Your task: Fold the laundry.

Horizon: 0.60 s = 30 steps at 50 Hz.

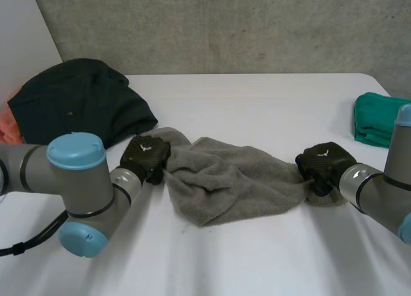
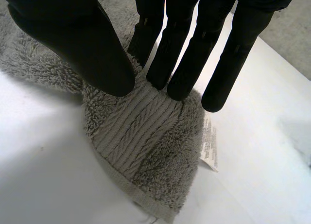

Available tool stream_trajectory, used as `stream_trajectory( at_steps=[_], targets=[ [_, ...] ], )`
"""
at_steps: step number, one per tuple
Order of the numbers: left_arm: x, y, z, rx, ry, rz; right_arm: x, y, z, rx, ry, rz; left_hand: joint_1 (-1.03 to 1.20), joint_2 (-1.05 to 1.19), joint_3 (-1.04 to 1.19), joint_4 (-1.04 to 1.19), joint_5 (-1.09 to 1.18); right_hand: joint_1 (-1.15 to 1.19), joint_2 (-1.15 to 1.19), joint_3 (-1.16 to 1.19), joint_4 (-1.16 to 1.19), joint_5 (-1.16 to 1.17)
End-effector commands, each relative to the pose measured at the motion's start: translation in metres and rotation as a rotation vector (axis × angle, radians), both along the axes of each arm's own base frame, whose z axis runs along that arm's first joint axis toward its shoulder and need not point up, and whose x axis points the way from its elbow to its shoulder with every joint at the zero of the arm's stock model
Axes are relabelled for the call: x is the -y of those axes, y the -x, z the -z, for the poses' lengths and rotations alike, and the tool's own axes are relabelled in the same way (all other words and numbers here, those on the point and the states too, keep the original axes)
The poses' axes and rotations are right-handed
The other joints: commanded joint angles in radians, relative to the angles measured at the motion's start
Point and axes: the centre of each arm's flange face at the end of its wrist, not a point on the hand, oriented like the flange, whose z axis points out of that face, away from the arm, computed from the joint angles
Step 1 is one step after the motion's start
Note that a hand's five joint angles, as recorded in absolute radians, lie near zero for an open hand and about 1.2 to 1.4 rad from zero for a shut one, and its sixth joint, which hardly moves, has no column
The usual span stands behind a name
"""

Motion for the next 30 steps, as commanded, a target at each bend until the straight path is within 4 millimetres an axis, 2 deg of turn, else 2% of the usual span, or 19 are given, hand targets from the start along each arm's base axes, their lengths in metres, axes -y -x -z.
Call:
stream_trajectory(
  at_steps=[1,2,3,4,5,6,7,9,11,12,15,18,22,23,24,27,28,29,30],
  targets=[
    [-0.009,-0.012,-0.092,-0.077,0.206,-0.056,0.001,0.004,-0.055,-0.041,0.154,-0.012,0.257,0.203,0.209,0.201,0.243,0.287,0.219,0.212,0.199,0.225],
    [-0.016,-0.016,-0.122,-0.112,0.275,-0.058,-0.002,0.005,-0.064,-0.059,0.175,-0.02,0.257,0.203,0.209,0.201,0.243,0.287,0.219,0.212,0.199,0.225],
    [-0.02,-0.018,-0.135,-0.129,0.307,-0.057,-0.003,0.007,-0.075,-0.079,0.201,-0.026,0.257,0.203,0.209,0.201,0.243,0.287,0.219,0.212,0.199,0.225],
    [-0.024,-0.021,-0.147,-0.143,0.334,-0.057,-0.006,0.013,-0.097,-0.117,0.253,-0.027,0.257,0.203,0.209,0.201,0.243,0.287,0.219,0.212,0.199,0.225],
    [-0.034,-0.025,-0.172,-0.171,0.388,-0.056,-0.006,0.018,-0.111,-0.133,0.289,-0.017,0.257,0.203,0.209,0.201,0.243,0.287,0.219,0.212,0.199,0.225],
    [-0.039,-0.027,-0.183,-0.184,0.415,-0.056,-0.007,0.022,-0.123,-0.145,0.321,-0.009,0.257,0.203,0.209,0.201,0.243,0.287,0.219,0.212,0.199,0.225],
    [-0.044,-0.031,-0.195,-0.197,0.443,-0.058,-0.009,0.031,-0.148,-0.153,0.378,0.018,0.257,0.203,0.209,0.201,0.243,0.287,0.219,0.212,0.199,0.225],
    [-0.057,-0.042,-0.225,-0.225,0.509,-0.072,-0.013,0.036,-0.172,-0.148,0.442,0.04,0.257,0.203,0.209,0.201,0.243,0.287,0.219,0.212,0.199,0.225],
    [-0.062,-0.049,-0.239,-0.233,0.535,-0.08,-0.019,0.041,-0.199,-0.143,0.506,0.06,0.257,0.203,0.209,0.201,0.243,0.287,0.219,0.212,0.199,0.225],
    [-0.063,-0.051,-0.242,-0.232,0.535,-0.08,-0.021,0.042,-0.206,-0.143,0.522,0.064,0.257,0.203,0.209,0.201,0.243,0.287,0.219,0.212,0.199,0.225],
    [-0.063,-0.055,-0.241,-0.195,0.491,-0.066,-0.027,0.044,-0.218,-0.146,0.518,0.06,0.257,0.203,0.209,0.201,0.243,0.287,0.219,0.212,0.199,0.225],
    [-0.059,-0.057,-0.228,-0.148,0.42,-0.055,-0.024,0.05,-0.214,-0.163,0.473,0.068,0.257,0.203,0.209,0.201,0.243,0.287,0.219,0.212,0.199,0.225],
    [-0.041,-0.051,-0.19,-0.075,0.303,-0.047,-0.005,0.055,-0.182,-0.225,0.354,0.059,0.257,0.203,0.209,0.201,0.243,0.287,0.219,0.212,0.199,0.225],
    [-0.037,-0.049,-0.18,-0.058,0.28,-0.046,0.006,0.055,-0.166,-0.251,0.307,0.054,0.257,0.203,0.209,0.201,0.243,0.287,0.219,0.212,0.199,0.225],
    [-0.028,-0.045,-0.163,-0.021,0.246,-0.041,0.011,0.055,-0.159,-0.261,0.288,0.05,0.257,0.203,0.209,0.201,0.243,0.287,0.219,0.212,0.199,0.225],
    [-0.009,-0.039,-0.138,0.028,0.21,-0.036,0.031,0.054,-0.135,-0.273,0.225,0.044,0.257,0.203,0.209,0.201,0.243,0.287,0.219,0.212,0.199,0.225],
    [0.007,-0.032,-0.128,0.047,0.22,-0.032,0.038,0.053,-0.132,-0.273,0.221,0.049,0.257,0.203,0.209,0.201,0.243,0.287,0.219,0.212,0.199,0.225],
    [0.015,-0.028,-0.125,0.052,0.236,-0.033,0.044,0.054,-0.129,-0.273,0.219,0.06,0.257,0.203,0.209,0.201,0.243,0.287,0.219,0.212,0.199,0.225],
    [0.023,-0.024,-0.125,0.055,0.256,-0.033,0.059,0.054,-0.123,-0.264,0.218,0.085,0.257,0.203,0.209,0.201,0.243,0.287,0.219,0.212,0.199,0.225]
  ],
)
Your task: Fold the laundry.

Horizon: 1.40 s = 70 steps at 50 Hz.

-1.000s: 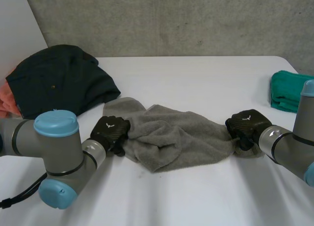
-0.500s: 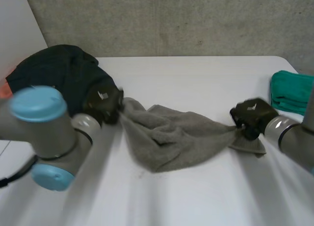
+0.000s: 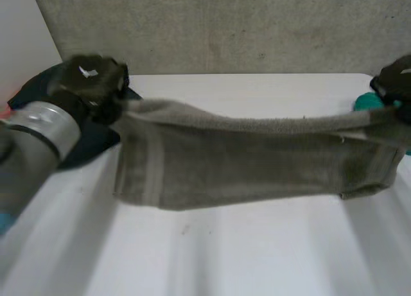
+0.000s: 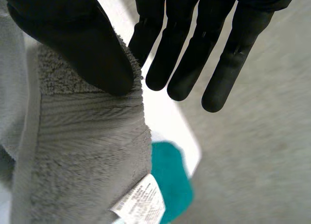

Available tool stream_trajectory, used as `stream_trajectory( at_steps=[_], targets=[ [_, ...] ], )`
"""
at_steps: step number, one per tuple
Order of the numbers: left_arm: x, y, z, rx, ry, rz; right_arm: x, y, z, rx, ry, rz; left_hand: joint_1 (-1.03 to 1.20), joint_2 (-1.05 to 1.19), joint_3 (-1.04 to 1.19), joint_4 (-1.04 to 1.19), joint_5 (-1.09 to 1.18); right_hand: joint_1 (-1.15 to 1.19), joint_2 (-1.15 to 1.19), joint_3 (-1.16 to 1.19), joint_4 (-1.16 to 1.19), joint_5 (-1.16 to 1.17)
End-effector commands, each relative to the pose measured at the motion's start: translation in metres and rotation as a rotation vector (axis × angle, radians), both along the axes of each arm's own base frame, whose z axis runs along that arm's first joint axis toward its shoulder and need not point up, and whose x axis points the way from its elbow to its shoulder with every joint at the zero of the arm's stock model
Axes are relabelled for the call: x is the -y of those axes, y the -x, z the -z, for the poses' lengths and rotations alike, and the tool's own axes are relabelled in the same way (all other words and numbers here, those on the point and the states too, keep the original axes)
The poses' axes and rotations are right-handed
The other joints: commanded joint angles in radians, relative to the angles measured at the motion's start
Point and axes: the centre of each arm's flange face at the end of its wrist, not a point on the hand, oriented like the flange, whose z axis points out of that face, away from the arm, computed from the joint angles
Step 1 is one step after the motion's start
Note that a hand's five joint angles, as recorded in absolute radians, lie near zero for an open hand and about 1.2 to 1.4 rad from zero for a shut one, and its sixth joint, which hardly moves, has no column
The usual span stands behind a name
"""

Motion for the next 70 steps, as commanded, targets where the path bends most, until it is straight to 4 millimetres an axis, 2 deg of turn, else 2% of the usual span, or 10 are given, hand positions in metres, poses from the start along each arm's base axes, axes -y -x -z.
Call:
stream_trajectory(
  at_steps=[1,8,17,25,41,45,48,53,59,70],
  targets=[
    [0.063,0.029,0.055,0.104,-0.01,0.006,0.063,0.0,0.052,-0.006,-0.094,0.06,0.257,0.202,0.208,0.2,0.243,0.286,0.22,0.207,0.198,0.22],
    [0.131,0.06,-0.037,-0.114,0.514,-0.015,0.124,-0.023,-0.01,0.228,0.305,0.134,0.257,0.202,0.208,0.2,0.243,0.286,0.22,0.207,0.198,0.22],
    [0.138,0.053,-0.112,-0.326,0.891,-0.106,0.133,-0.029,-0.1,0.49,0.757,0.071,0.257,0.202,0.208,0.2,0.243,0.286,0.22,0.207,0.198,0.22],
    [0.141,0.052,-0.04,-0.261,0.627,-0.088,0.133,-0.035,-0.047,0.431,0.506,0.061,0.257,0.202,0.208,0.2,0.243,0.286,0.22,0.207,0.198,0.22],
    [0.079,0.038,0.13,-0.021,0.126,0.009,0.114,-0.037,0.177,0.141,-0.189,0.057,0.257,0.202,0.208,0.2,0.243,0.286,0.22,0.207,0.198,0.22],
    [0.068,0.035,0.14,-0.004,0.088,0.015,0.113,-0.036,0.185,0.147,-0.213,0.063,0.257,0.202,0.208,0.2,0.243,0.286,0.22,0.207,0.198,0.22],
    [0.063,0.034,0.134,-0.009,0.096,0.016,0.112,-0.035,0.185,0.167,-0.224,0.074,0.257,0.202,0.208,0.2,0.243,-0.409,-0.476,-0.488,-0.497,-0.475],
    [0.055,0.033,0.119,-0.026,0.113,0.019,0.108,-0.015,0.179,0.262,-0.259,0.149,0.257,0.202,0.208,0.2,0.243,-0.637,-0.704,-0.717,-0.725,-0.703],
    [0.04,0.037,0.104,-0.041,0.131,0.044,0.078,0.001,0.142,0.313,-0.249,0.172,0.257,0.202,0.208,0.2,0.243,-0.649,-0.716,-0.729,-0.737,-0.715],
    [0.04,0.037,0.102,-0.043,0.137,0.044,0.054,0.018,0.171,0.329,-0.341,0.159,0.257,0.202,0.208,0.2,0.243,-0.579,-0.646,-0.658,-0.667,-0.645]
  ],
)
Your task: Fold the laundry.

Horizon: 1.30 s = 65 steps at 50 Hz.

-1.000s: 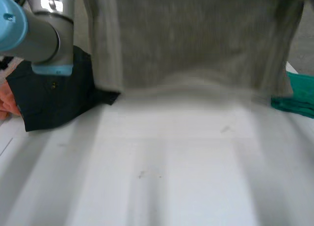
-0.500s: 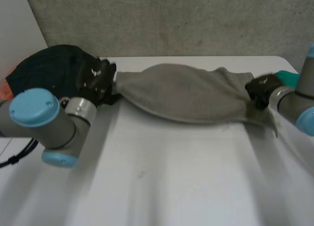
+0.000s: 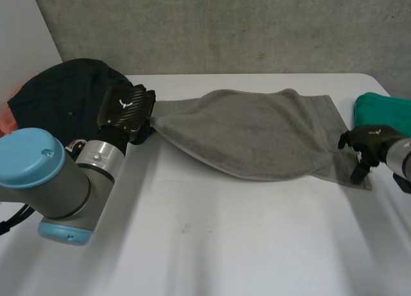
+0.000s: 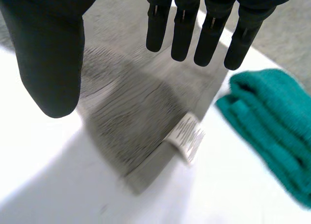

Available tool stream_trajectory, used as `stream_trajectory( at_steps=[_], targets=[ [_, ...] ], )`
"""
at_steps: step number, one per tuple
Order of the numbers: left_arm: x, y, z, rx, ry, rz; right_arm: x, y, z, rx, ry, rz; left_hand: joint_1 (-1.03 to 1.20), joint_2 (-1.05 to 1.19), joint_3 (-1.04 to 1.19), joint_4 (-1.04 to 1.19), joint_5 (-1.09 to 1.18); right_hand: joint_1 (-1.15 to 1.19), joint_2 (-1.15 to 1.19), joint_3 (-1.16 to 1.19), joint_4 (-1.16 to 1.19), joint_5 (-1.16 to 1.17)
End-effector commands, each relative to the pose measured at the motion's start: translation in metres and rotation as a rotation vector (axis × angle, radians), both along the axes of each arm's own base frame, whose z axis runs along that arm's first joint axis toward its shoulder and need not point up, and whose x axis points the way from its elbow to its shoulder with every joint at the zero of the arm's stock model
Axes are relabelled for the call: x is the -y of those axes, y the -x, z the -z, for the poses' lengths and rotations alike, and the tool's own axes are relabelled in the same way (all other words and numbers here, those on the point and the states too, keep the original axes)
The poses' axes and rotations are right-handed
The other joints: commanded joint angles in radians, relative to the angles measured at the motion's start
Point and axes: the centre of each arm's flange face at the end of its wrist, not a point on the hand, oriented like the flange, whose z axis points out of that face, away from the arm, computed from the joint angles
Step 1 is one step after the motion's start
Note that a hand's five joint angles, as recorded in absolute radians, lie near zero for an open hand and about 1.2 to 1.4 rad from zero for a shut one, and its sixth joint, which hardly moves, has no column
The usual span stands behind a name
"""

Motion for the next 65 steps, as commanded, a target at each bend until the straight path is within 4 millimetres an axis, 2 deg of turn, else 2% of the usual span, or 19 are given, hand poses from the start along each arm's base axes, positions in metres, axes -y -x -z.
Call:
stream_trajectory(
  at_steps=[1,8,12,17,18,19,25,28,30,33,35,36,37,41,44,51,59,63,65],
  targets=[
    [0.001,0.0,-0.001,-0.001,0.003,0.001,-0.008,0.006,0.021,0.017,-0.022,-0.022,0.257,0.198,0.204,0.196,0.235,0.087,0.095,0.089,0.107,0.126],
    [0.002,0.0,-0.003,-0.005,0.01,-0.001,0.007,0.006,0.043,0.005,0.043,-0.025,0.257,0.198,0.204,0.196,0.235,0.108,0.116,0.11,0.128,0.146],
    [0.002,0.0,-0.004,-0.004,0.012,-0.003,0.013,0.004,0.049,-0.004,0.053,-0.037,0.257,0.198,0.204,0.196,0.235,0.125,0.133,0.128,0.145,0.164],
    [0.003,0.0,-0.004,-0.006,0.013,-0.004,0.021,0.004,0.052,-0.013,0.068,-0.041,0.257,0.198,0.204,0.196,0.235,0.412,0.42,0.414,0.432,0.451],
    [0.003,-0.001,-0.004,-0.005,0.013,-0.006,0.024,0.004,0.051,-0.013,0.083,-0.043,0.257,0.198,0.204,0.196,0.235,0.753,0.761,0.755,0.773,0.792],
    [0.004,-0.001,-0.004,-0.005,0.015,-0.006,0.027,0.004,0.049,-0.013,0.097,-0.04,0.257,0.198,0.204,0.196,0.235,0.938,0.947,0.941,0.959,0.977],
    [-0.002,-0.003,-0.009,0.002,0.008,-0.009,0.035,0.012,0.042,-0.039,0.171,0.011,0.257,0.198,0.204,0.196,0.235,0.94,0.949,0.943,0.961,0.979],
    [-0.01,-0.007,-0.02,0.011,-0.016,-0.011,0.033,0.013,0.021,-0.043,0.217,0.018,0.257,0.198,0.204,0.196,0.235,0.94,0.949,0.943,0.961,0.979],
    [-0.014,-0.01,-0.023,0.018,-0.035,-0.011,0.026,0.011,-0.002,-0.042,0.258,0.002,0.257,0.198,0.204,0.196,0.235,0.94,0.949,0.943,0.961,0.979],
    [-0.019,-0.013,-0.027,0.034,-0.06,-0.006,0.018,0.008,-0.014,-0.048,0.258,-0.027,0.257,0.198,0.204,0.196,0.235,0.94,0.949,0.943,0.961,0.979],
    [-0.019,-0.013,-0.028,0.038,-0.066,-0.003,0.01,0.006,-0.008,-0.05,0.196,-0.048,0.257,0.198,0.204,0.196,0.235,0.36,0.368,0.362,0.38,0.398],
    [-0.019,-0.013,-0.029,0.038,-0.065,-0.003,0.009,0.007,-0.005,-0.047,0.173,-0.046,0.257,0.198,0.204,0.196,0.235,0.215,0.223,0.217,0.235,0.254],
    [-0.018,-0.012,-0.03,0.036,-0.06,-0.003,0.004,0.008,-0.002,-0.037,0.128,-0.038,0.257,0.198,0.204,0.196,0.235,0.178,0.187,0.181,0.199,0.217],
    [-0.016,-0.009,-0.037,0.023,-0.039,0.001,-0.006,0.005,0.008,0.021,0.034,-0.02,0.257,0.198,0.204,0.196,0.235,0.096,0.104,0.098,0.116,0.135],
    [-0.013,-0.007,-0.041,0.015,-0.028,0.003,-0.006,0.005,0.016,0.068,0.0,-0.002,0.257,0.198,0.204,0.196,0.235,0.102,0.11,0.104,0.122,0.141],
    [-0.013,0.0,-0.052,-0.001,0.006,0.017,0.005,0.002,0.038,0.1,-0.028,-0.004,0.257,0.198,0.204,0.196,0.235,0.102,0.11,0.104,0.122,0.141],
    [-0.009,0.003,-0.058,-0.012,0.025,0.016,0.016,0.001,0.049,0.102,-0.028,-0.004,0.257,0.198,0.204,0.196,0.235,0.09,0.098,0.092,0.11,0.129],
    [-0.008,0.005,-0.064,-0.018,0.037,0.019,0.008,-0.011,0.054,0.116,-0.045,-0.025,0.257,0.198,0.204,0.196,0.235,0.043,0.051,0.046,0.063,0.082],
    [-0.011,0.011,-0.068,-0.025,0.046,0.033,-0.007,-0.029,0.058,0.137,-0.066,-0.056,0.257,0.198,0.204,0.196,0.235,-0.08,-0.071,-0.077,-0.059,-0.041]
  ],
)
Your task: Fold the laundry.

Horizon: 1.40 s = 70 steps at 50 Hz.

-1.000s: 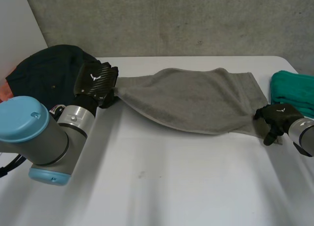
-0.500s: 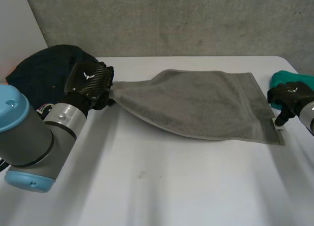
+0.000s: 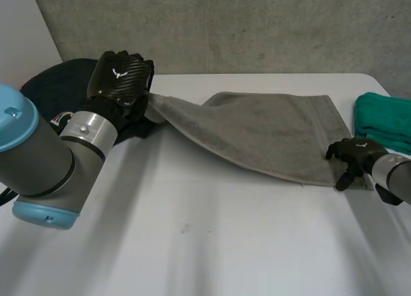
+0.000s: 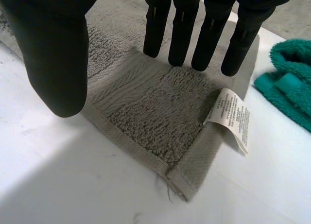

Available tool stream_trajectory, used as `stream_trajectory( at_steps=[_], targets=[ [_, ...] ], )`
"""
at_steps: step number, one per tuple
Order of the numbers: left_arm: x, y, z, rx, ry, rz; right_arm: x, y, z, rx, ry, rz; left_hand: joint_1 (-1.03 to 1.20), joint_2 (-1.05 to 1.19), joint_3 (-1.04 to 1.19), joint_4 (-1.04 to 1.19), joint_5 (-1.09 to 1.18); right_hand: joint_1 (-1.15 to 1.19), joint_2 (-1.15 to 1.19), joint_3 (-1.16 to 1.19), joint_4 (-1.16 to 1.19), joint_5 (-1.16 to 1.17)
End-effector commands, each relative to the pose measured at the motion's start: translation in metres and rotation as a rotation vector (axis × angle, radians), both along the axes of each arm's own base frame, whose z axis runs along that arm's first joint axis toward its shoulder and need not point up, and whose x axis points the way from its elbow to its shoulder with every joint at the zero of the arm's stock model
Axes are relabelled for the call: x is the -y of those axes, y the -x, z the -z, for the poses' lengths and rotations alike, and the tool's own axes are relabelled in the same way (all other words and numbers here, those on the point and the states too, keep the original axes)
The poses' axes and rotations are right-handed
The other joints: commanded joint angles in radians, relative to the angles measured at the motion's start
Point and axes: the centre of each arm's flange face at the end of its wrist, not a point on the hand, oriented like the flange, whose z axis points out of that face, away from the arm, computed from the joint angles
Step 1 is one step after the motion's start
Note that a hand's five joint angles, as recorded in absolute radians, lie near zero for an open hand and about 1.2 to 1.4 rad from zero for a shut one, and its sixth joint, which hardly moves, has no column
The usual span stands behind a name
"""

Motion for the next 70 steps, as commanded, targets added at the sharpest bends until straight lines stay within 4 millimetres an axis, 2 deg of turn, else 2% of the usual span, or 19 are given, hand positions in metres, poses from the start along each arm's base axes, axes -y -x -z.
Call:
stream_trajectory(
  at_steps=[1,5,6,9,10,15,21,25,32,37,39,44,45,51,56,59,63,67,70],
  targets=[
    [-0.003,0.009,-0.01,-0.015,0.023,0.023,-0.026,-0.034,0.007,0.047,-0.038,-0.057,0.257,0.198,0.204,0.196,0.235,-0.206,-0.192,-0.193,-0.191,-0.167],
    [-0.007,0.017,-0.02,-0.031,0.04,0.044,-0.054,-0.07,-0.024,0.193,-0.007,-0.061,0.257,0.198,0.204,0.196,0.235,-0.335,-0.321,-0.321,-0.319,-0.295],
    [-0.007,0.018,-0.022,-0.033,0.039,0.048,-0.065,-0.083,-0.042,0.264,0.019,-0.053,0.257,0.198,0.204,0.196,0.235,-0.335,-0.321,-0.321,-0.319,-0.295],
    [-0.008,0.02,-0.031,-0.04,0.043,0.055,-0.081,-0.103,-0.057,0.369,0.036,-0.045,0.257,0.198,0.204,0.196,0.235,-0.335,-0.321,-0.321,-0.319,-0.295],
    [-0.008,0.021,-0.034,-0.043,0.044,0.057,-0.092,-0.119,-0.06,0.42,0.039,-0.057,0.257,0.198,0.204,0.196,0.235,-0.335,-0.321,-0.321,-0.319,-0.295],
    [-0.009,0.025,-0.047,-0.072,0.041,0.071,-0.113,-0.163,-0.054,0.496,0.087,-0.11,0.257,0.198,0.204,0.196,0.235,-0.335,-0.321,-0.321,-0.319,-0.295],
    [-0.011,0.026,-0.061,-0.129,0.036,0.086,-0.099,-0.179,-0.022,0.477,0.131,-0.048,0.257,0.198,0.204,0.196,0.235,-0.335,-0.321,-0.321,-0.319,-0.295],
    [-0.012,0.024,-0.066,-0.146,0.039,0.088,-0.079,-0.169,-0.013,0.427,0.186,0.09,0.257,0.198,0.204,0.196,0.235,-0.335,-0.321,-0.321,-0.319,-0.295],
    [-0.012,0.021,-0.069,-0.148,0.042,0.076,-0.017,-0.092,-0.012,0.229,0.287,0.324,0.257,0.198,0.204,0.196,0.235,-0.328,-0.314,-0.314,-0.312,-0.288],
    [-0.01,0.015,-0.068,-0.145,0.032,0.051,0.013,-0.034,-0.016,0.118,0.294,0.349,0.257,0.198,0.204,0.196,0.235,0.0,0.015,0.014,0.016,0.04],
    [-0.007,0.012,-0.065,-0.138,0.019,0.037,0.018,-0.023,-0.016,0.104,0.285,0.331,0.257,0.198,0.204,0.196,0.235,0.136,0.15,0.149,0.151,0.175],
    [-0.003,0.005,-0.056,-0.122,-0.011,0.016,0.024,-0.001,-0.012,0.072,0.231,0.268,0.257,0.198,0.204,0.196,0.235,0.885,0.899,0.899,0.901,0.925],
    [-0.003,0.005,-0.055,-0.121,-0.014,0.015,0.024,0.0,-0.013,0.072,0.225,0.263,0.257,0.198,0.204,0.196,0.235,0.887,0.901,0.901,0.902,0.927],
    [-0.006,-0.002,-0.041,-0.085,-0.07,-0.003,0.022,0.01,-0.032,0.043,0.212,0.242,0.257,0.198,0.204,0.196,0.235,0.887,0.901,0.901,0.902,0.927],
    [-0.017,-0.018,-0.027,-0.021,-0.185,-0.033,0.008,0.031,-0.094,-0.131,0.271,0.147,0.257,0.198,0.204,0.196,0.235,0.887,0.901,0.901,0.902,0.927],
    [-0.033,-0.03,-0.019,0.051,-0.274,-0.054,-0.008,0.041,-0.114,-0.262,0.237,0.056,0.257,0.198,0.204,0.196,0.235,0.887,0.901,0.901,0.902,0.927],
    [-0.06,-0.048,-0.009,0.204,-0.373,-0.072,-0.042,0.046,-0.122,-0.443,0.103,-0.077,0.257,0.198,0.204,0.196,0.235,0.887,0.901,0.901,0.902,0.927],
    [-0.093,-0.062,0.009,0.406,-0.489,-0.043,-0.076,0.048,-0.117,-0.526,-0.081,-0.208,0.257,0.198,0.204,0.196,0.235,0.887,0.901,0.901,0.902,0.927],
    [-0.113,-0.067,0.023,0.531,-0.56,0.004,-0.083,0.047,-0.112,-0.545,-0.108,-0.249,0.257,0.198,0.204,0.196,0.235,0.887,0.901,0.901,0.902,0.927]
  ],
)
